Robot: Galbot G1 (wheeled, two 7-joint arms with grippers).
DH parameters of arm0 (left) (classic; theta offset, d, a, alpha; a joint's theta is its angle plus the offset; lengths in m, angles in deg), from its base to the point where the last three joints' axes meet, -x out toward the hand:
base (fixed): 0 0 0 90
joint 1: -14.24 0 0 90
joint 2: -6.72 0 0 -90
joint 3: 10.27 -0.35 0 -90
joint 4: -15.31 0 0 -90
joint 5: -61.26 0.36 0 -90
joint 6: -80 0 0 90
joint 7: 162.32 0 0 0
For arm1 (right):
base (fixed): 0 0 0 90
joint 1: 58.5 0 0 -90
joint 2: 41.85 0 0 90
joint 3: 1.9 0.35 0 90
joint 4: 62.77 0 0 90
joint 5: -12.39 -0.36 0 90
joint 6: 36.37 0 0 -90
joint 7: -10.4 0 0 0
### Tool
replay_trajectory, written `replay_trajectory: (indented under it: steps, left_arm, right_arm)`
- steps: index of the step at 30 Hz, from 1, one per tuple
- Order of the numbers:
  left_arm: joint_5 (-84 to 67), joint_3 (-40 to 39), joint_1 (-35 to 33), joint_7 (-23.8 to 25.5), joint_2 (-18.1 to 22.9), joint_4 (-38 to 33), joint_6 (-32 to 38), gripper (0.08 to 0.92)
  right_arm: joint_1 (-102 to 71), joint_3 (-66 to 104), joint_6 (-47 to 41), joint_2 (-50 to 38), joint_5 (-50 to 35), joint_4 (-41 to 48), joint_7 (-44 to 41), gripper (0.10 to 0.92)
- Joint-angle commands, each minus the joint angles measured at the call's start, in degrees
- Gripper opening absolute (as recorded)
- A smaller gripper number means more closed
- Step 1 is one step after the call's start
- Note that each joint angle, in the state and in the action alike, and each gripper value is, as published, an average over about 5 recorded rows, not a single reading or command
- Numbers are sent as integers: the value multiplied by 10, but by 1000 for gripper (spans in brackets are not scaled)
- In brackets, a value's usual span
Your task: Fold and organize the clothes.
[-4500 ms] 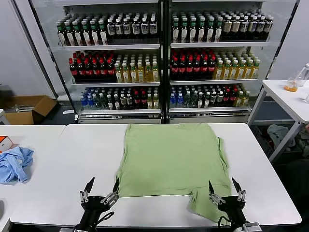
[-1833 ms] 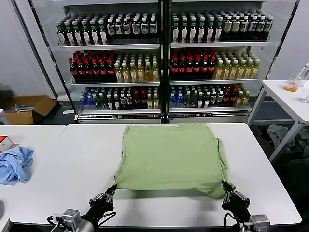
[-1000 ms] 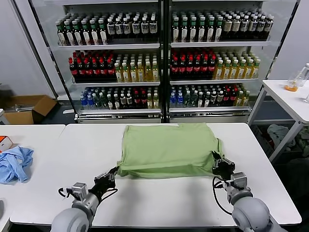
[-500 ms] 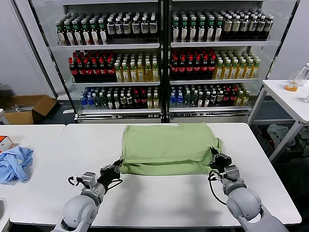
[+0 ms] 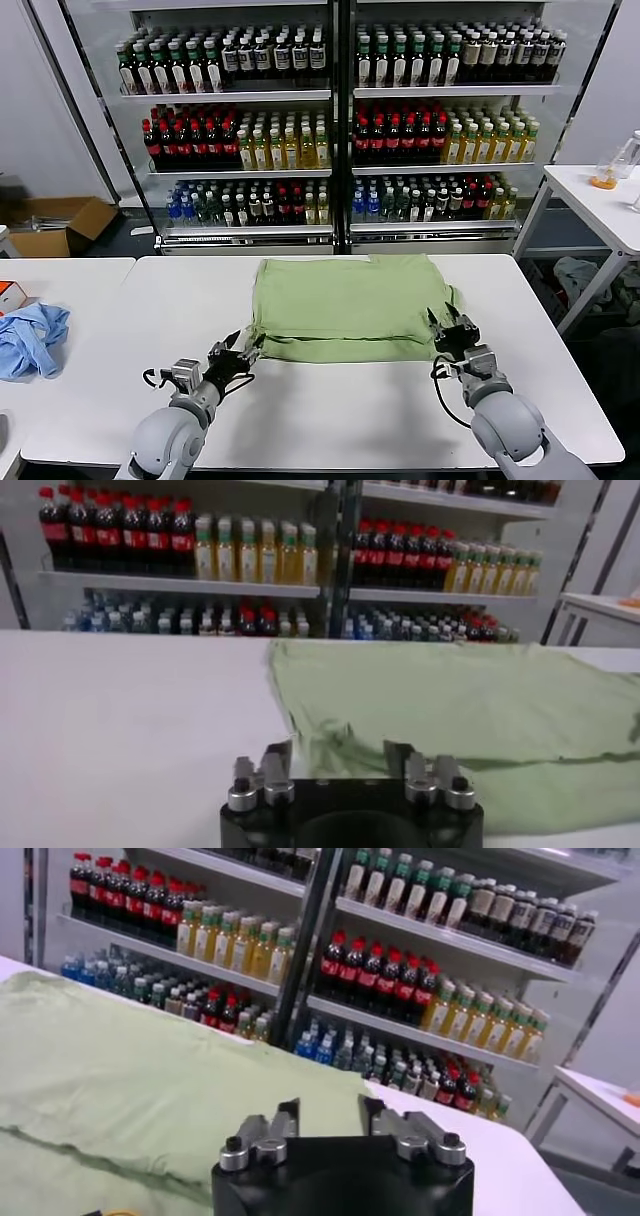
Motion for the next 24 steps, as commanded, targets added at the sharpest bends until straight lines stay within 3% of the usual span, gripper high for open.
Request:
replay_trajectory:
  steps: [1,6,11,14,24]
  left_arm:
    - [3,1,-9,0,0,8,1,746]
    - [5,-5,5,-4,4,23,0,818]
    - [5,-12,19,-7,11,43,-4,773]
    - [5,-15,25,-8,15,56,-6,689]
    - [-6,-22,30,-5,16,65,-11,403]
  right_arm:
    - [-54,46,-12,-3,-22,-23,-2,674]
    - [-53,54,-46,2,-73,-9,7,793]
    - [-40,47,-70,10,-99,5,12,821]
    - [-29,37,-83,12,-117,18,15,782]
    - [-4,10,-92,14,-143,39,16,507]
